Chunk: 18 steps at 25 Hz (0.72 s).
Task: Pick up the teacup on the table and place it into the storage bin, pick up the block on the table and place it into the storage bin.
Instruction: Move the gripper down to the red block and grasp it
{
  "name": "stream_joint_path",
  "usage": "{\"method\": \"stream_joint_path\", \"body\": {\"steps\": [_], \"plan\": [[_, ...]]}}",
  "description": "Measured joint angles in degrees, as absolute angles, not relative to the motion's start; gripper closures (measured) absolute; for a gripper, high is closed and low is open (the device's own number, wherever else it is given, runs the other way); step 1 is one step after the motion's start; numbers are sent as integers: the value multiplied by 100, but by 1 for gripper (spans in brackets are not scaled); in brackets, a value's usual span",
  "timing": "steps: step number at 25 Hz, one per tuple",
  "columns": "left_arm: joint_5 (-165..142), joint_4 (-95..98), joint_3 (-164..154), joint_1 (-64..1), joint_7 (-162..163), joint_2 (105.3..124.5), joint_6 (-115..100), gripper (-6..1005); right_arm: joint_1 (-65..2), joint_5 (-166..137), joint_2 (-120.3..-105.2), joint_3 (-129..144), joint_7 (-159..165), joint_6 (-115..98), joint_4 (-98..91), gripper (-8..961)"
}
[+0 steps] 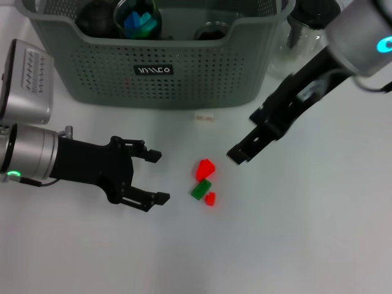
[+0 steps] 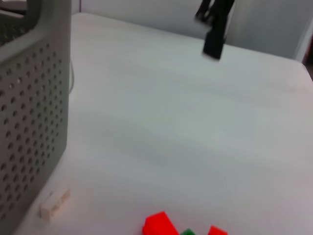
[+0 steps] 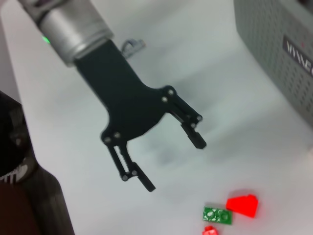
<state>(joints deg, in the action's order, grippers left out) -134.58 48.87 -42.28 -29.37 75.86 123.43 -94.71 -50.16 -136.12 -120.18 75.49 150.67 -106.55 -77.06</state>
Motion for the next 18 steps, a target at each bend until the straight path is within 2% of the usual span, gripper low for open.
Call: {"method": "stream_joint_path", "body": {"steps": [7, 18], "plan": [[-13773, 5130, -4228, -2921, 7389, 12334, -9507, 113, -5691, -13713, -12027, 8023, 15579, -9612, -5890, 7], [-13817, 5306, -4268, -2915, 6982, 12331, -9544, 113, -6309, -13669, -12109, 9328, 16325, -8322, -4933, 6]]}}
